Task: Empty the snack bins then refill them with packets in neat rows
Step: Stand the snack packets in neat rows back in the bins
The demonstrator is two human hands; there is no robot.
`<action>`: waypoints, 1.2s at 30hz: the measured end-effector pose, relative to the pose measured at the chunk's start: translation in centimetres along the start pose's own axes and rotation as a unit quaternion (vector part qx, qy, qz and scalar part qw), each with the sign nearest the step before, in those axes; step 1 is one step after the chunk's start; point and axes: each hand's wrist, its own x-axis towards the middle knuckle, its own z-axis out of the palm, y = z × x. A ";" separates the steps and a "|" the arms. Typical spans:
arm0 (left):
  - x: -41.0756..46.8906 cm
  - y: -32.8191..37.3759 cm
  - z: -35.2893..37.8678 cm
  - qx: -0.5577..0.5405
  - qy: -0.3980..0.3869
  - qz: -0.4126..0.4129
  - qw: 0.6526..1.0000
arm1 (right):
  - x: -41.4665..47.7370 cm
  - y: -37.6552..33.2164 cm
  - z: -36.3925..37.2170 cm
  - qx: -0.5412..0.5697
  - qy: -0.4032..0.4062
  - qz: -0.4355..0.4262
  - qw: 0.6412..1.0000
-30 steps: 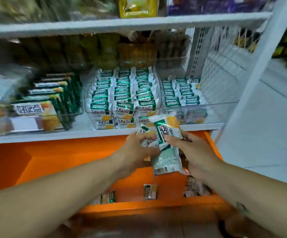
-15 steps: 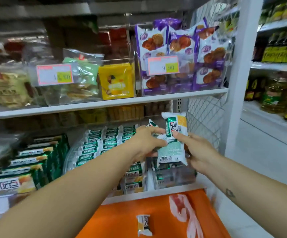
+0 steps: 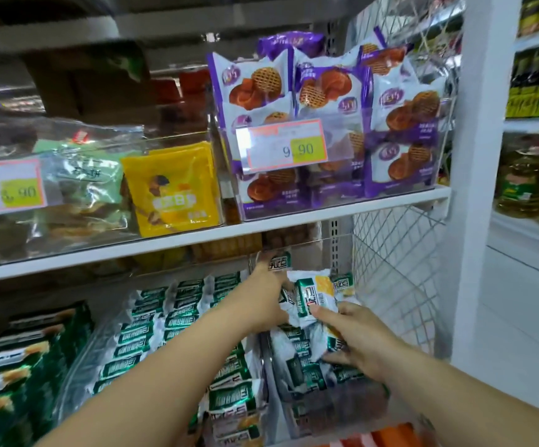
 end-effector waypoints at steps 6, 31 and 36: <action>-1.8 -2.1 -0.2 -0.041 0.083 -0.008 0.996 | -0.2 -0.4 -0.5 -0.110 -0.011 0.019 0.994; -8.6 2.6 5.7 -0.212 0.134 0.151 0.956 | -9.9 0.8 -4.6 0.133 0.019 -0.195 0.972; -7.0 5.0 6.7 -0.278 0.126 0.142 0.942 | -9.2 1.1 -6.0 0.166 -0.020 -0.132 0.977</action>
